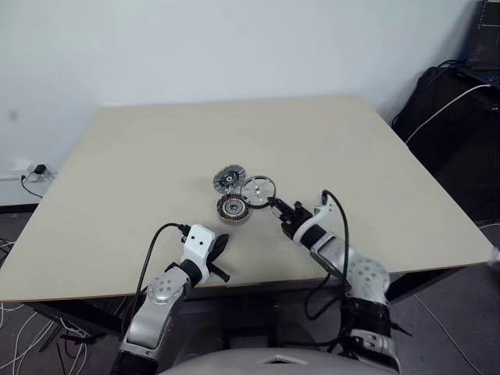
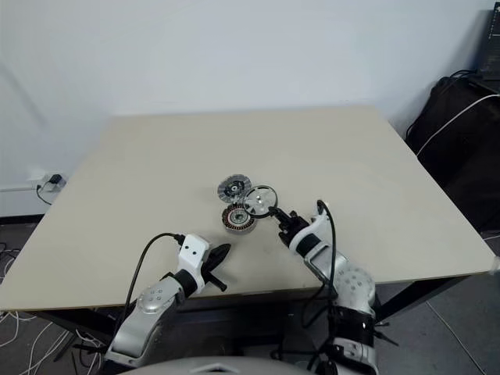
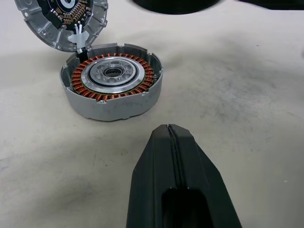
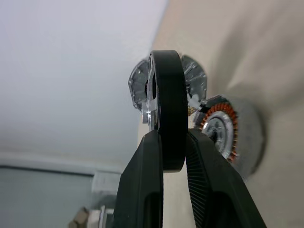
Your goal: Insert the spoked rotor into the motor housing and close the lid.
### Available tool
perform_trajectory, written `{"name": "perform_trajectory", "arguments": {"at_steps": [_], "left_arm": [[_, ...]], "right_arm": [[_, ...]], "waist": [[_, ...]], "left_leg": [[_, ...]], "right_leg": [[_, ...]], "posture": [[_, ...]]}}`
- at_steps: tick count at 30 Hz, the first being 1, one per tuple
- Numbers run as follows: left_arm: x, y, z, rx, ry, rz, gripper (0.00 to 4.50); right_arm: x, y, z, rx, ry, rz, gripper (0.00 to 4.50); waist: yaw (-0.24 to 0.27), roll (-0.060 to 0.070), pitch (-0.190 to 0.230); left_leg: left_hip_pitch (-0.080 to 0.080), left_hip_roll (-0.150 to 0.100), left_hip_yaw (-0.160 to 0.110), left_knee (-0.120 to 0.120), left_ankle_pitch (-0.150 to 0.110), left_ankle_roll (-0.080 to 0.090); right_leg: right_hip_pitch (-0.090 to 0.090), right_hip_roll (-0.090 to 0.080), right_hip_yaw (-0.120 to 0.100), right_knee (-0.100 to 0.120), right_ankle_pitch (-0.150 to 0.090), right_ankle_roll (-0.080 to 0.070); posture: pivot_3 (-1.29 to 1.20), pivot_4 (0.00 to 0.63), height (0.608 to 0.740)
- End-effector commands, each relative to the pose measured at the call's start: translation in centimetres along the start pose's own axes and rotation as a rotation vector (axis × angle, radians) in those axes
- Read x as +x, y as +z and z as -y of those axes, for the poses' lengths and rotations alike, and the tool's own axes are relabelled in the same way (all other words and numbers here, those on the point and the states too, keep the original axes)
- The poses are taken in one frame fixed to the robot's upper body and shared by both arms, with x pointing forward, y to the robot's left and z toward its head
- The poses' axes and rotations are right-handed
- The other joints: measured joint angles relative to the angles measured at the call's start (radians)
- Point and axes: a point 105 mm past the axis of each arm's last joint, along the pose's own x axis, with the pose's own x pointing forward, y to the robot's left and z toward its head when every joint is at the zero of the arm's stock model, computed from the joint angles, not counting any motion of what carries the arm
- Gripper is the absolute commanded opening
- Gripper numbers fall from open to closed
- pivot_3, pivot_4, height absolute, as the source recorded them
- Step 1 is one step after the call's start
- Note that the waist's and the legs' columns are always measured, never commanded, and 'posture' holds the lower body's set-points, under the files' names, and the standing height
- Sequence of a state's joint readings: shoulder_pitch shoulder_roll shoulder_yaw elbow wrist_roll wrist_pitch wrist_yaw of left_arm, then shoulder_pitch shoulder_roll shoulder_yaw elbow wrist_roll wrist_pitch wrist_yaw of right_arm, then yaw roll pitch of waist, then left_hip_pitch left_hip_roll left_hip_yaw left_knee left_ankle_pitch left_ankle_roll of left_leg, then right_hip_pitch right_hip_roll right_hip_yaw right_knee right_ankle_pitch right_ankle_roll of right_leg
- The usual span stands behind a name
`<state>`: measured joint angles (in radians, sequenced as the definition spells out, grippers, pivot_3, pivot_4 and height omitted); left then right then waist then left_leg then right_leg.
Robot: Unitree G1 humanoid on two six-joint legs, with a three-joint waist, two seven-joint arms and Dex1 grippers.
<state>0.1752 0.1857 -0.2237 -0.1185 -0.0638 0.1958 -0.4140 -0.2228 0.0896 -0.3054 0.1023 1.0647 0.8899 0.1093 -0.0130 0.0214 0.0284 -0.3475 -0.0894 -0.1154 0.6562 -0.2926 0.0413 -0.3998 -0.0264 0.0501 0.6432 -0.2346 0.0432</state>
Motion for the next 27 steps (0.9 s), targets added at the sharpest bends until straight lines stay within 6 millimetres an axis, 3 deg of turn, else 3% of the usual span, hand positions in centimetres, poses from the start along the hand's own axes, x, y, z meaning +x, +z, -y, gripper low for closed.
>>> {"name": "perform_trajectory", "arguments": {"at_steps": [1,11,27], "left_arm": [[-0.1,1.6,-0.3,0.022,0.010,0.054,0.00],[-0.5,1.4,-0.4,0.022,0.023,0.047,0.00],[-0.6,1.1,-0.4,0.021,0.024,0.041,0.00]], "right_arm": [[2.1,-1.4,-1.4,0.003,0.059,-0.030,0.36],[4.3,-2.7,-0.4,0.021,0.026,-0.081,0.36],[4.2,-3.1,1.6,0.042,-0.039,-0.087,0.36]], "waist": [[0.001,0.000,0.000],[0.000,0.000,0.000],[-0.002,0.001,0.000]], "left_leg": [[0.000,0.000,0.000,0.000,0.000,0.000],[0.000,-0.001,0.000,0.000,0.000,0.000],[0.000,-0.001,0.000,0.000,0.000,0.000]], "right_leg": [[0.000,0.000,0.000,0.000,0.000,-0.001],[-0.002,0.000,0.000,0.000,0.003,-0.005],[-0.003,0.000,0.001,0.001,0.003,-0.005]], "posture": [[0.00,0.000,0.740],[0.00,0.000,0.740],[0.00,0.000,0.740]]}}
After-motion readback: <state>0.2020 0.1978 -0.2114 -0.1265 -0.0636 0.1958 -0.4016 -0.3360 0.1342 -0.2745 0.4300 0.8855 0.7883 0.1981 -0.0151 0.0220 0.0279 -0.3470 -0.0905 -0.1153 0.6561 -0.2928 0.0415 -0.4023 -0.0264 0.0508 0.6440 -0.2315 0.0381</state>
